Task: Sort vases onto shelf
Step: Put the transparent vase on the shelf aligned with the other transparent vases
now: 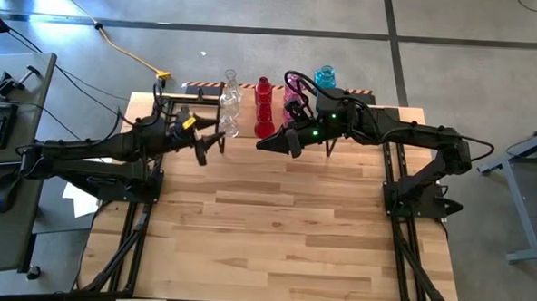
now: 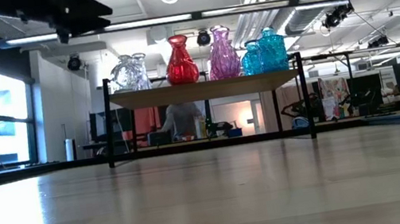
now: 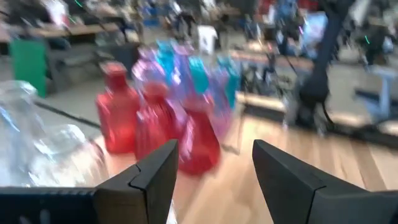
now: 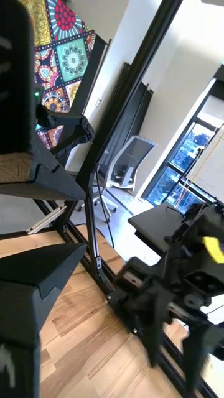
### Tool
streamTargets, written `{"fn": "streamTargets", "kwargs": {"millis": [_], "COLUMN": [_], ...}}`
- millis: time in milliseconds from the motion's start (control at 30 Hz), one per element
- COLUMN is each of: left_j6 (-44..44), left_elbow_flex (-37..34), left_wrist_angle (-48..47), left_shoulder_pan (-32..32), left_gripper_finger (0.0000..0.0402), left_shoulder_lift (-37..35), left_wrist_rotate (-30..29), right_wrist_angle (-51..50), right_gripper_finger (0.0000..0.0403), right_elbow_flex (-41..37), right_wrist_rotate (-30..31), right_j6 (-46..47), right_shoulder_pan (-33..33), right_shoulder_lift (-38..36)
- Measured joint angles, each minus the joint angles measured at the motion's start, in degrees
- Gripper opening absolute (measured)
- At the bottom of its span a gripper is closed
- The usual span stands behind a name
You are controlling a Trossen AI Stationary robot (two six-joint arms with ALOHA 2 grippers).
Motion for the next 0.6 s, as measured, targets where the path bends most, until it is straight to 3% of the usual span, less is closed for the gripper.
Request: {"fn": "streamTargets", "kwargs": {"millis": [233, 600], "left_j6": [0.04, -2.11], "left_elbow_flex": [0.01, 0.01], "left_wrist_angle": [-9.93, -10.00], "left_shoulder_pan": [-2.66, -2.12], "left_gripper_finger": [0.0197, 0.0197], "left_shoulder_lift": [-0.69, 6.85], "left_wrist_rotate": [0.91, -1.21], "right_wrist_angle": [0.00, -0.01], "right_gripper_finger": [0.0103, 0.0103], "right_elbow_flex": [0.00, 0.00], "right_wrist_rotate": [0.00, -0.01], "right_j6": [0.00, 0.00], "right_shoulder_pan": [0.00, 0.02], "right_shoulder_lift": [0.00, 0.00]}}
